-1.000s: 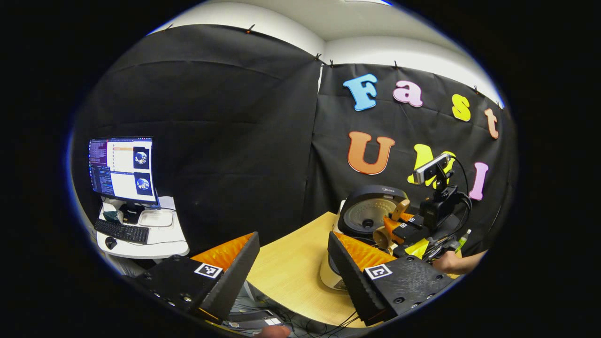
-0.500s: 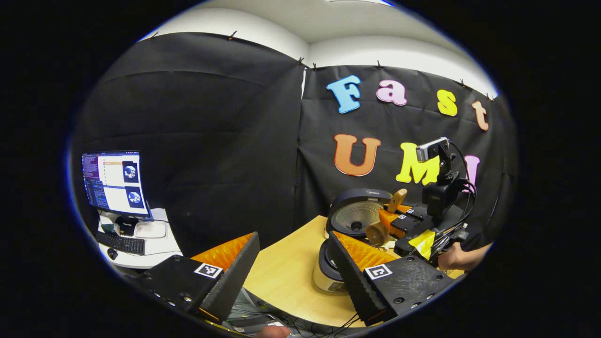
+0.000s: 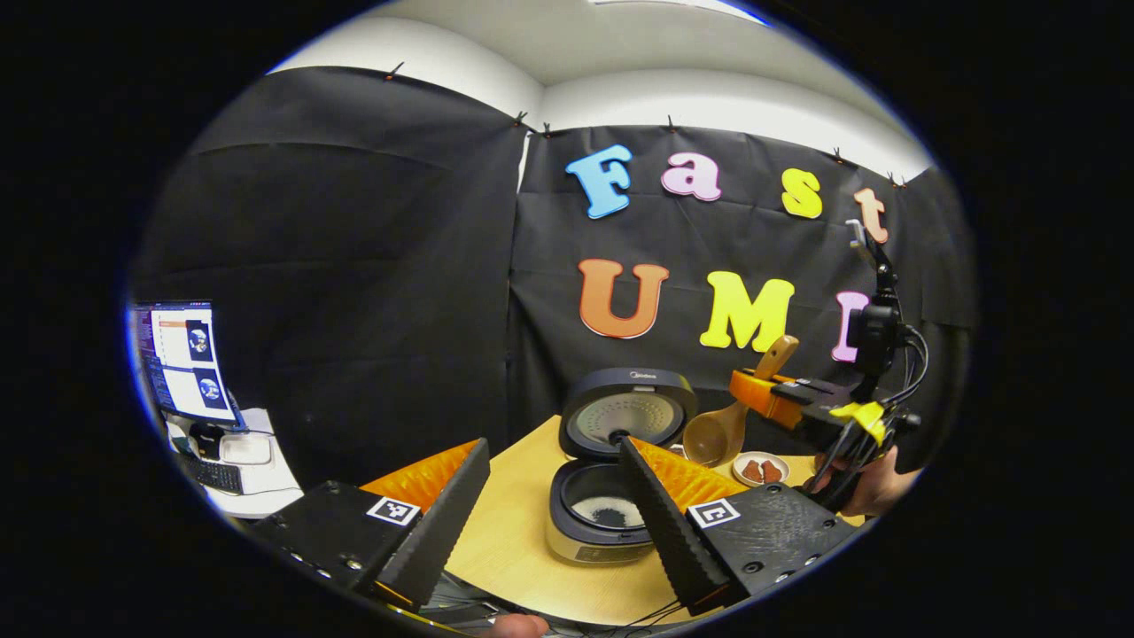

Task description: Close the left gripper, press the button to open the rice cooker; take a wooden spoon from the chopstick holder with the right hand, scoop a spoonful of rice and pour it into the rice cooker, then put the wooden spoon back into the chopstick holder.

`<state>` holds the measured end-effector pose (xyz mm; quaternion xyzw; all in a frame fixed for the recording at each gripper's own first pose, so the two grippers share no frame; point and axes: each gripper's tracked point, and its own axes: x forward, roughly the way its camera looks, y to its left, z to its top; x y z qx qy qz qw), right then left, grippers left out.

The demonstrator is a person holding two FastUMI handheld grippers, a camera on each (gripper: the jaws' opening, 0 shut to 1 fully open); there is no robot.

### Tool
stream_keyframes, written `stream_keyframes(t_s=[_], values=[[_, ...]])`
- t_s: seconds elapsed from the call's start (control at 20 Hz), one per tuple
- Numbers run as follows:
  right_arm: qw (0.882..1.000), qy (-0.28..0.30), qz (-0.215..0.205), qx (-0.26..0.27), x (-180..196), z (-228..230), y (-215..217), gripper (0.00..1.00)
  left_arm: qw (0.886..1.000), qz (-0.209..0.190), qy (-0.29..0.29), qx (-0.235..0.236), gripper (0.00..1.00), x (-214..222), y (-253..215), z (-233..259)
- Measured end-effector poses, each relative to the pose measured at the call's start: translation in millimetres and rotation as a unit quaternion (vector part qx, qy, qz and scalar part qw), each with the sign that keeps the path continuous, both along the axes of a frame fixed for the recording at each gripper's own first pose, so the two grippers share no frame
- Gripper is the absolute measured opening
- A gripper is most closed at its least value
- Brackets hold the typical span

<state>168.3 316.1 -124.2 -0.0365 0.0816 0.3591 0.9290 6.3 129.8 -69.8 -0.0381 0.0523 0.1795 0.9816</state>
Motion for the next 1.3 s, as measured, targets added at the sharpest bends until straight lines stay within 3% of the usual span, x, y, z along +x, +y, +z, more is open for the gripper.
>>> stream_keyframes(t_s=[0.3,0.5,0.7,1.05,1.3], values=[[0.991,0.077,-0.047,0.097,11.8,35.6,-90.4,0.08,0.998,-0.068,-0.008,0.011,0.95,36.3,-50.5,3.4],[0.98,0.08,-0.13,0.124,37.7,43.8,-182.5,0.08,0.994,-0.112,-0.02,0.008,0.95,64.3,-91.4,6.8],[0.965,0.066,-0.226,0.112,66.9,37.9,-279.9,0.08,0.988,-0.153,-0.017,0.018,0.95,83.2,-131.5,0.0],[0.935,0.087,-0.334,0.079,113.3,-22.3,-403.6,0.08,0.984,-0.177,0.002,0.013,0.95,95.2,-176.8,-12.1],[0.919,0.129,-0.368,0.051,142.8,-98.7,-446.1,0.09,0.987,-0.161,0.015,0.017,0.95,106.1,-181.6,-11.5]])
